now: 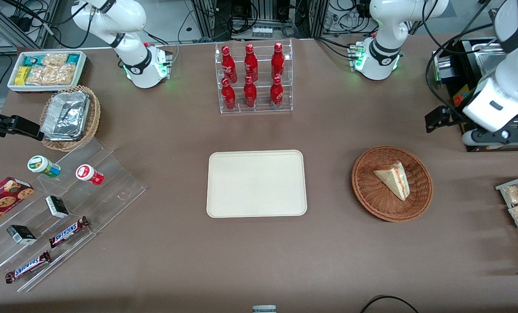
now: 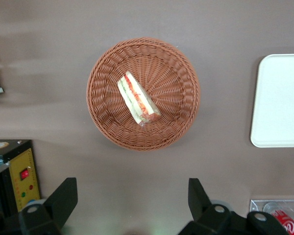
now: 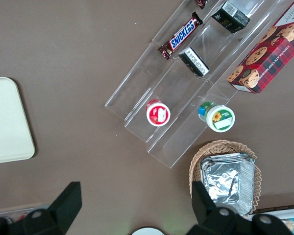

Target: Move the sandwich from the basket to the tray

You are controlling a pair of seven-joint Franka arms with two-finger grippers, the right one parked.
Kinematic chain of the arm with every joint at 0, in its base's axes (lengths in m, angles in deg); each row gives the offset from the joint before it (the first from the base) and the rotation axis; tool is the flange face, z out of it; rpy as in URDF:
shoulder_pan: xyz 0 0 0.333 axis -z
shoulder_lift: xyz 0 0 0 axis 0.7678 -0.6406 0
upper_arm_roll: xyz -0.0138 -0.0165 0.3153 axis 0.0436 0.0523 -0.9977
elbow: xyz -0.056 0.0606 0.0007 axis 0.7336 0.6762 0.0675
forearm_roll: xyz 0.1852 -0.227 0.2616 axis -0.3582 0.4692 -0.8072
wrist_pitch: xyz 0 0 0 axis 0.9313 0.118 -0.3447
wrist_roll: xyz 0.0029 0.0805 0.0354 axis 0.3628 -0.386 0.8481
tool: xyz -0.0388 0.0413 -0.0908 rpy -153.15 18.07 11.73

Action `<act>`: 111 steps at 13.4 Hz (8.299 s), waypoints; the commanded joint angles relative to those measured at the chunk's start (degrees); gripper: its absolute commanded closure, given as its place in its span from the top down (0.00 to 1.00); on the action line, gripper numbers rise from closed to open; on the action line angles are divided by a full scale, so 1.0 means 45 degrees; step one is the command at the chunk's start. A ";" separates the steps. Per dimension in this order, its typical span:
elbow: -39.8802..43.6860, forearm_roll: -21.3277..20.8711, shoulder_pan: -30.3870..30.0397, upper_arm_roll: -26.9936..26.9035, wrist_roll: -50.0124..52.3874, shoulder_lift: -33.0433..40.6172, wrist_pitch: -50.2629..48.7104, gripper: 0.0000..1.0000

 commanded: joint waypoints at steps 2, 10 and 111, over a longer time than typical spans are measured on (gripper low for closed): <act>-0.2006 -0.0103 -0.0082 0.0047 0.2073 0.0111 0.2129 1.00; -0.5390 -0.0084 -0.0082 0.0028 0.6629 -0.0533 0.7038 1.00; 0.4531 -0.1002 -0.0140 0.1237 -0.0006 -0.4052 -0.1356 1.00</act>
